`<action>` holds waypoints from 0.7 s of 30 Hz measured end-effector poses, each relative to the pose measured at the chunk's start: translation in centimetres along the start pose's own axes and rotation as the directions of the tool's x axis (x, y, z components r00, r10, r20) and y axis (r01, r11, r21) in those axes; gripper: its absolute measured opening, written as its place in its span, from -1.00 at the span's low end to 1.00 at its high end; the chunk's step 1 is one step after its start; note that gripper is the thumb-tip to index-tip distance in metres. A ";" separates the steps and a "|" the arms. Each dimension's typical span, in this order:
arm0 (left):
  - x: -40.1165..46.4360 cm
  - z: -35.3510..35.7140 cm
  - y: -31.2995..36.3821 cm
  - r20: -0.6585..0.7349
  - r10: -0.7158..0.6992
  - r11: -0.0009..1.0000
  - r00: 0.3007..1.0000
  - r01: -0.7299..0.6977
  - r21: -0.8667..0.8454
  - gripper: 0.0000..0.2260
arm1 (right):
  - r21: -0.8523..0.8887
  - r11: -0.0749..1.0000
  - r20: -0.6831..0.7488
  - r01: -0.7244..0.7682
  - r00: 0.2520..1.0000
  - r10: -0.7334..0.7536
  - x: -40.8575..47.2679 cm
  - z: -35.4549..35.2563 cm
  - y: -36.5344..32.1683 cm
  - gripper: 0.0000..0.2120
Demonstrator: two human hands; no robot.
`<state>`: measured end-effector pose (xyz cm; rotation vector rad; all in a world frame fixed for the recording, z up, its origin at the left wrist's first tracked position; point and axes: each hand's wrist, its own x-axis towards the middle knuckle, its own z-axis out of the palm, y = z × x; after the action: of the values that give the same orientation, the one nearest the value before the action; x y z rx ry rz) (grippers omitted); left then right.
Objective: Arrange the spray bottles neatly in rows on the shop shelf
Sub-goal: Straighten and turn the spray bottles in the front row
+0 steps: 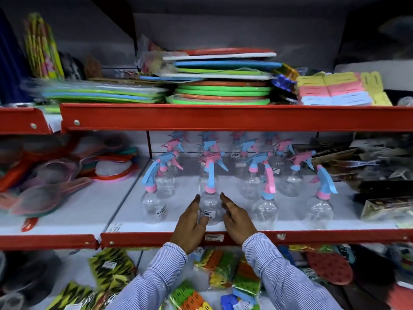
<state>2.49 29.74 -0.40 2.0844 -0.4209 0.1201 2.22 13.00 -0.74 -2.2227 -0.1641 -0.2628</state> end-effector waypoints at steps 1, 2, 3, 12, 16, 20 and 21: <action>-0.1 0.1 -0.3 0.002 0.007 1.000 1.000 -0.007 -0.008 -0.34 | 0.000 1.000 -0.005 0.003 1.000 -0.003 -0.3 -0.1 0.0 -0.45; -0.3 0.2 -0.4 0.004 0.016 1.000 1.000 -0.016 -0.011 -0.35 | 0.000 1.000 -0.010 0.005 1.000 -0.005 -0.5 -0.2 -0.1 -0.45; -0.5 0.3 -0.4 0.002 0.020 1.000 1.000 -0.020 -0.009 -0.36 | 0.000 1.000 -0.012 0.007 1.000 -0.007 -0.8 -0.2 -0.1 -0.45; -2.4 1.0 0.3 -0.036 0.100 0.994 0.994 -0.098 0.058 -0.34 | -0.042 0.996 0.024 0.074 0.997 -0.073 -3.0 -0.9 0.1 -0.42; -5.1 0.1 -1.4 -0.083 0.133 0.945 0.988 -0.101 0.312 -0.33 | -0.146 0.972 -0.046 0.184 0.980 -0.192 -4.8 0.8 0.3 -0.37; -7.7 -0.8 -2.1 -0.197 0.190 0.846 0.962 -0.059 0.530 -0.39 | -0.403 0.863 -0.080 0.305 0.927 -0.365 -6.7 2.4 0.0 -0.39; -7.6 -1.0 -1.8 -0.206 0.206 0.826 0.957 -0.057 0.560 -0.39 | -0.451 0.834 -0.089 0.319 0.914 -0.397 -6.9 2.3 -0.2 -0.39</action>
<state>-3.95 33.31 -3.29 2.5573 -0.4018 0.6619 -4.20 14.78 -3.71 -2.5764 -0.4695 -0.7704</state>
